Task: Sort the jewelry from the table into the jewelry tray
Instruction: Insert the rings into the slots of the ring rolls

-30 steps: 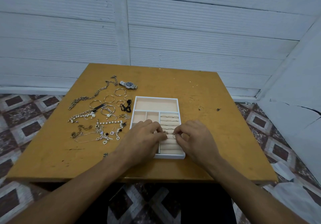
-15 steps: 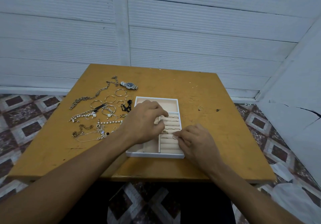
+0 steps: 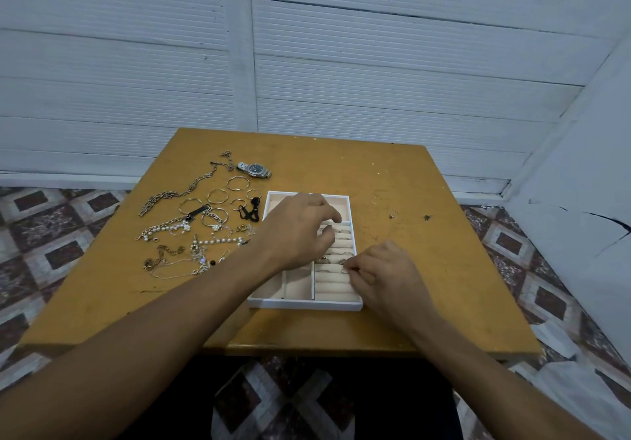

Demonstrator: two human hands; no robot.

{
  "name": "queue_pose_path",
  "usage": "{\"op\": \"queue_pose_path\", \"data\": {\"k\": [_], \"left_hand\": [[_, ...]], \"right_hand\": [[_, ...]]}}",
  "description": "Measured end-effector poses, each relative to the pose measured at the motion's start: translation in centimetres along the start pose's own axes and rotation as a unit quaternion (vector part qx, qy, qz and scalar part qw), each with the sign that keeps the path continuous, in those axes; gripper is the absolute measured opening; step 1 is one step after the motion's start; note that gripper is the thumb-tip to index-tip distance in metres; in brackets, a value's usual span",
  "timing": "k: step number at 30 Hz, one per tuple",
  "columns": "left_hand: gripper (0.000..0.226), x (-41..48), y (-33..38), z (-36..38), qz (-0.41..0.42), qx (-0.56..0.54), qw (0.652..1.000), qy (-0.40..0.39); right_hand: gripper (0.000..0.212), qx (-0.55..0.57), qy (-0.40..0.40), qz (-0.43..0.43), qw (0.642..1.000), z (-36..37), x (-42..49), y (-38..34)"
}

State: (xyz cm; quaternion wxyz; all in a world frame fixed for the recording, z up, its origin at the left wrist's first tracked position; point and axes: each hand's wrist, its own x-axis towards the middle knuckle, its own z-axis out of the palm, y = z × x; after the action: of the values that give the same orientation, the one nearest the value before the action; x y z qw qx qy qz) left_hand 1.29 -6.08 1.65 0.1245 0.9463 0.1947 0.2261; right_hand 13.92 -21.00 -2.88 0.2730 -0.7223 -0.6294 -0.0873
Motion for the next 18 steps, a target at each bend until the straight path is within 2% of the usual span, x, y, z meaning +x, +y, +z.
{"op": "queue_pose_path", "data": {"k": [10, 14, 18], "left_hand": [[0.028, 2.9, 0.2, 1.2, -0.005, 0.003, 0.999, -0.04], [0.028, 3.9, 0.2, 2.3, -0.003, 0.014, 0.999, -0.052], [0.027, 5.8, 0.1, 3.3, 0.002, 0.032, 0.998, -0.061]], "right_hand": [[0.035, -0.02, -0.045, 0.023, 0.999, -0.5, -1.2, -0.3], [0.033, 0.026, -0.052, 0.036, 0.998, -0.5, -1.2, -0.3], [0.031, 0.093, -0.049, 0.093, 0.99, -1.6, -0.1, 0.0]]}}
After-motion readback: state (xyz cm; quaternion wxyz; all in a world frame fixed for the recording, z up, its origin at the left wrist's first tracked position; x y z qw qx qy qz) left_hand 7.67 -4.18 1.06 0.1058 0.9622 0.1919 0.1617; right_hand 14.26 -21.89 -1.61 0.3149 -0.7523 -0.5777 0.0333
